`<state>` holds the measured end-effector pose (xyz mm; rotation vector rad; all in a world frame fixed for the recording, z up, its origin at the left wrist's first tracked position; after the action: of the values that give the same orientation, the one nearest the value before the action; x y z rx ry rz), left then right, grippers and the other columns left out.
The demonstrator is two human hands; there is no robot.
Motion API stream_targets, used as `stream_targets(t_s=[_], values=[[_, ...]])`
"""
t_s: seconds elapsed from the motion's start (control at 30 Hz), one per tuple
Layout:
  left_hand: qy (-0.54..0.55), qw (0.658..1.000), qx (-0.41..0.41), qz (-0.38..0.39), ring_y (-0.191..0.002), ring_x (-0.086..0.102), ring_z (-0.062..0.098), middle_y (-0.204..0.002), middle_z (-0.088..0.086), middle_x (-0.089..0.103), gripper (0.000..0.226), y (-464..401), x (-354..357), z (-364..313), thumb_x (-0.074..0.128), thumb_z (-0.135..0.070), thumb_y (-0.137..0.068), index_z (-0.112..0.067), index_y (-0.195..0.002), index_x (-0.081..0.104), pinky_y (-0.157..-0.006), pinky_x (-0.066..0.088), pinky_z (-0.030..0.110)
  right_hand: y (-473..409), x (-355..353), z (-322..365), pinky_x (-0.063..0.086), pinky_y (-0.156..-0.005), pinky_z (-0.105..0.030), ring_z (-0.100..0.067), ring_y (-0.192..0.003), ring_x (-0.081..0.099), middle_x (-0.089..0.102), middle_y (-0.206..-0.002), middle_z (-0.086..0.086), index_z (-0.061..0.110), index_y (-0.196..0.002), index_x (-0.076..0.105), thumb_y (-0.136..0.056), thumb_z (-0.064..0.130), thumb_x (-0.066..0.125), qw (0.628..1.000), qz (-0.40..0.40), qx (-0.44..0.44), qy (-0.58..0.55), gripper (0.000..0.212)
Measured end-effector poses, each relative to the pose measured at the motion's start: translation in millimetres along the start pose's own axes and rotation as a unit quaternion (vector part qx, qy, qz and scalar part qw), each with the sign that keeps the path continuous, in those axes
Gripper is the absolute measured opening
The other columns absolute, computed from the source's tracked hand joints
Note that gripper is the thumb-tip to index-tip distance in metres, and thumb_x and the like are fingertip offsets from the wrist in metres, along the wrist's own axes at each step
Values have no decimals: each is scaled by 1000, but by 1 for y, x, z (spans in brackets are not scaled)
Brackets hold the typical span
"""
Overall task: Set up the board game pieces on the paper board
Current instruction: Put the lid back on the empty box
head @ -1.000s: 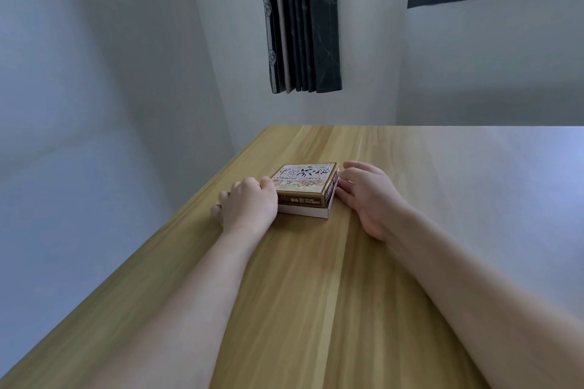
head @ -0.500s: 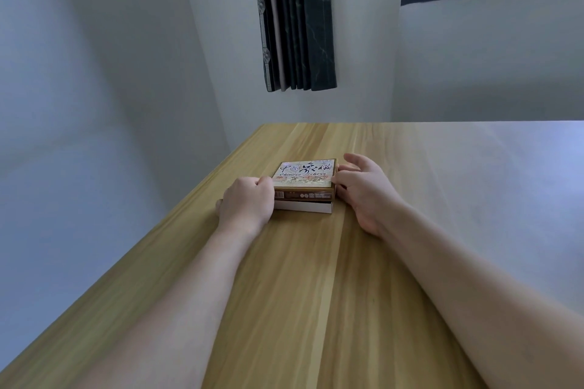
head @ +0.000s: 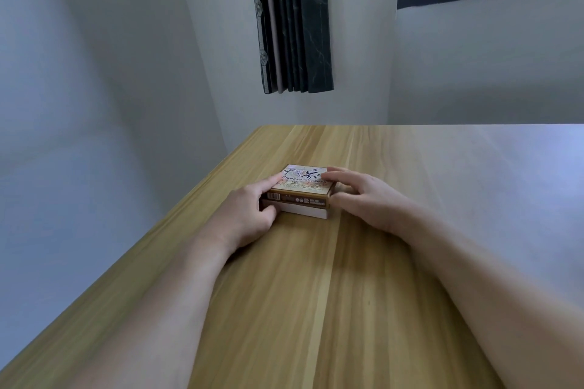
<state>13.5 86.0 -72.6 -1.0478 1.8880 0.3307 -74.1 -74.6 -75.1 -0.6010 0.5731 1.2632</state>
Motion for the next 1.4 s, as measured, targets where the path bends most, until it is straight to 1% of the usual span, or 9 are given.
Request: stream_targets(t_s=[0.1, 0.27, 0.47, 0.7, 0.83, 0.97, 1.1, 1.27, 1.4], values=[[3, 1000, 6, -4, -73, 57, 17, -106, 7, 69, 58, -3, 0, 5, 60, -26, -89, -54, -136, 41, -79, 49, 34, 1, 5, 1, 25, -112, -26, -6, -138, 27, 22, -155, 20, 34, -146, 35, -85, 43, 63, 997, 32, -30, 68, 68], [57, 998, 28, -11, -107, 59, 3, -121, -16, 64, 51, -3, -4, 4, 67, -23, -87, -45, -131, 53, -95, 43, 21, -2, -1, 3, 20, -114, -24, -5, -139, 24, 34, -150, 14, 28, -143, 40, -80, 49, 71, 990, -2, -70, 118, 74], [170, 984, 36, -36, -107, 61, -3, -114, -16, 69, 41, -3, -12, 4, 75, -23, -83, -36, -119, 66, -102, 44, 25, 0, -8, 6, 32, -101, -19, -1, -122, 40, 43, -129, 18, 32, -134, 50, -79, 53, 67, 992, -31, -88, 87, 61], [394, 918, 5, -49, -87, 71, 33, -99, 11, 72, 35, -8, -16, -5, 71, -19, -81, -20, -116, 65, -80, 58, 43, 7, -25, 18, 40, -97, -21, -7, -117, 48, 52, -132, 7, 27, -139, 45, -93, 61, 34, 982, -123, -142, -21, 58], [520, 852, -8, -56, -65, 66, 19, -80, 5, 66, 23, -12, -22, -14, 63, -8, -88, -13, -110, 64, -64, 60, 31, 11, -27, 29, 43, -84, -15, -5, -105, 55, 61, -117, 7, 23, -129, 50, -97, 50, 31, 969, -162, -167, -83, 46], [601, 797, -54, -17, -59, 59, 15, -86, 5, 63, 19, -11, -16, -14, 57, -5, -91, -15, -107, 63, -55, 56, 27, 11, -24, 37, 46, -80, -23, -8, -97, 57, 64, -106, 6, 23, -117, 54, -98, 44, 31, 962, -178, -165, -123, 37], [572, 817, -71, 2, -56, 57, 14, -102, 5, 58, 21, -10, -16, -19, 53, -13, -93, -22, -105, 68, -53, 52, 28, 10, -29, 34, 45, -76, -32, -11, -88, 57, 65, -94, 5, 22, -104, 59, -96, 42, 30, 956, -202, -134, -165, 36], [467, 883, -51, -26, -62, 57, 19, -129, -6, 50, 29, -9, -18, -23, 41, -37, -101, -43, -118, 64, -62, 50, 37, 9, -38, 31, 43, -81, -21, 0, -99, 55, 64, -103, 15, 25, -113, 62, -97, 43, 29, 949, -245, -92, -177, 40], [413, 906, -21, -87, -57, 51, 15, -99, -8, 58, 31, -8, -28, -29, 42, -48, -98, -34, -113, 65, -55, 46, 30, 8, -33, 31, 46, -78, -31, -8, -88, 57, 64, -95, 4, 22, -103, 60, -103, 41, 27, 952, -230, -82, -185, 39]])
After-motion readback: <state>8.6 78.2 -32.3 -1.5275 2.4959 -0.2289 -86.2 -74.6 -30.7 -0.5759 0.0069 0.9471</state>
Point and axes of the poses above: each hand's wrist, its own y-axis away from the middle knuckle, its own x-axis out of the palm, z = x × y, the point moved 10 cm from there along -y, towards the middle knuckle
